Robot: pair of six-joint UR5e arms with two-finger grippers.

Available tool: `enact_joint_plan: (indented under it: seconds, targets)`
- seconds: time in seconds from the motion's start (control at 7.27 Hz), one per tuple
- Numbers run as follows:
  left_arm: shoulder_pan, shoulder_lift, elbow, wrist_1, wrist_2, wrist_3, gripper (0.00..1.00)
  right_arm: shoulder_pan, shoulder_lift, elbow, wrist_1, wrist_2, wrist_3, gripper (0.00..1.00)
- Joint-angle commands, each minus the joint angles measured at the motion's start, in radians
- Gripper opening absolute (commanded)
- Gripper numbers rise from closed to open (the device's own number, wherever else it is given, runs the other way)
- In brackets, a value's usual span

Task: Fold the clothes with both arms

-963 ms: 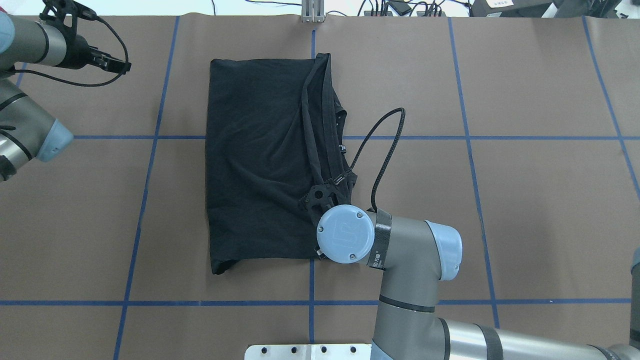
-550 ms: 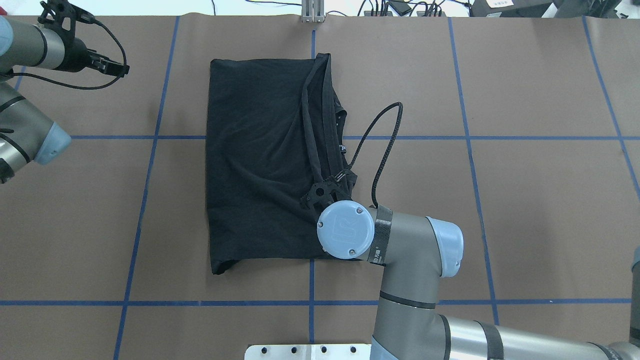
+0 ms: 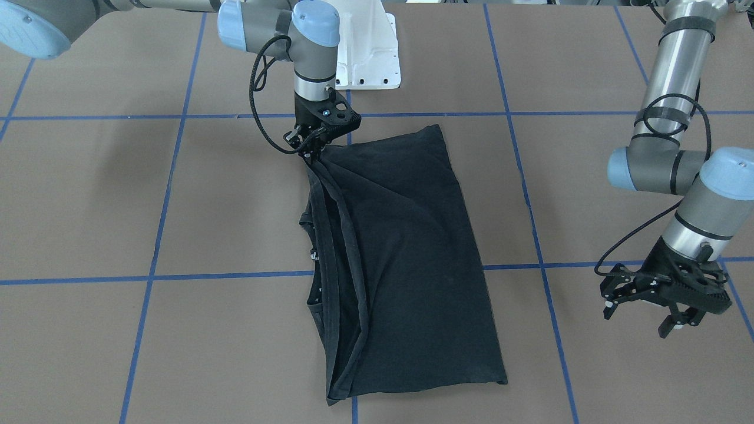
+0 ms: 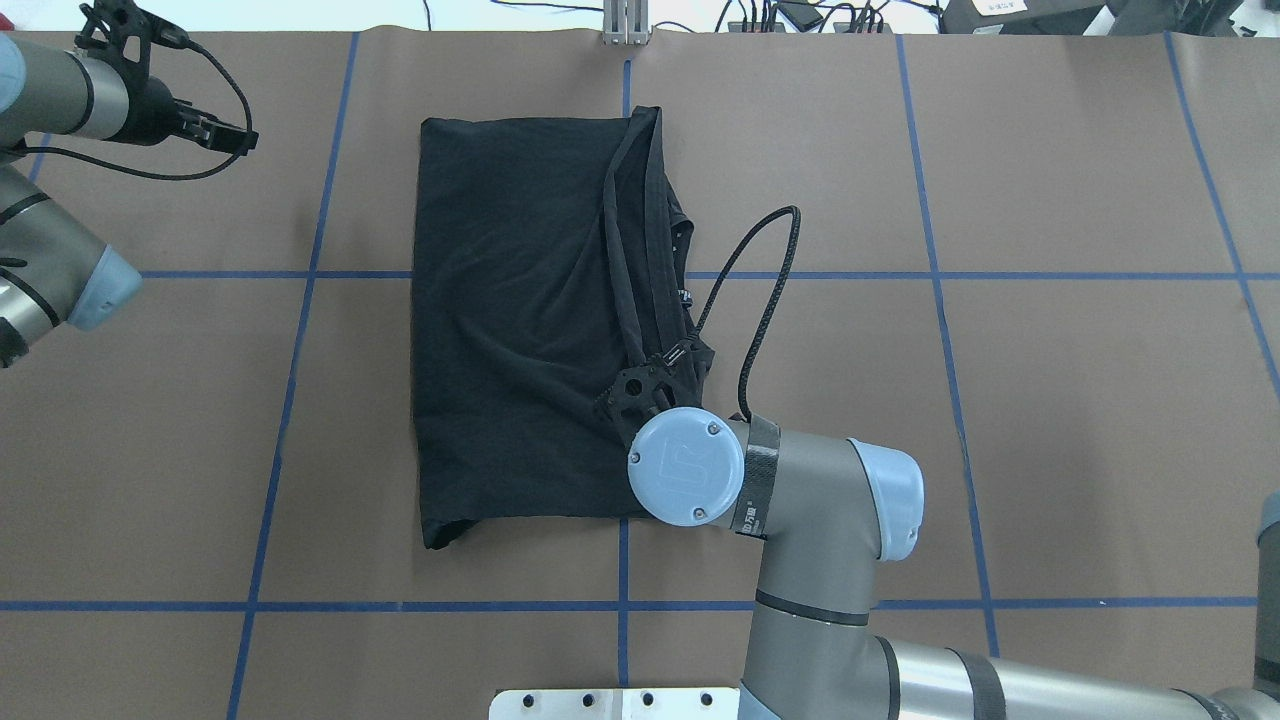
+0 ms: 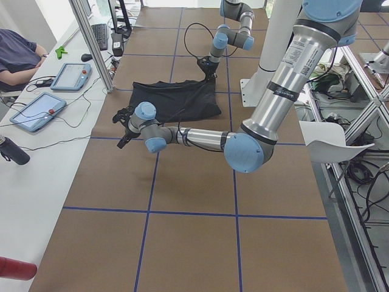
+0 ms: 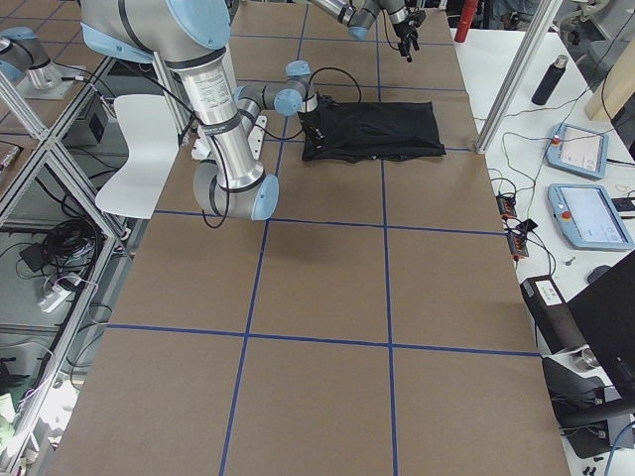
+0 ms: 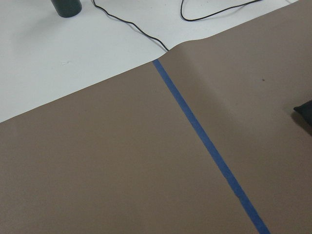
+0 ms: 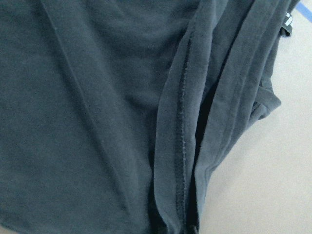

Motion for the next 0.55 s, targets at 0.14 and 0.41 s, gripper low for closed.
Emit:
enact_joint_plan:
  seconds: [0.14,0.41]
  targets:
    - [0.0,-0.001,0.0,0.0,0.0,0.0,1.0,0.002,0.002,0.004,0.0,-0.003,0.011,0.0]
    - [0.0,-0.001,0.0,0.0,0.0,0.0,1.0,0.016,-0.065,0.1,-0.003,0.0,0.011,0.0]
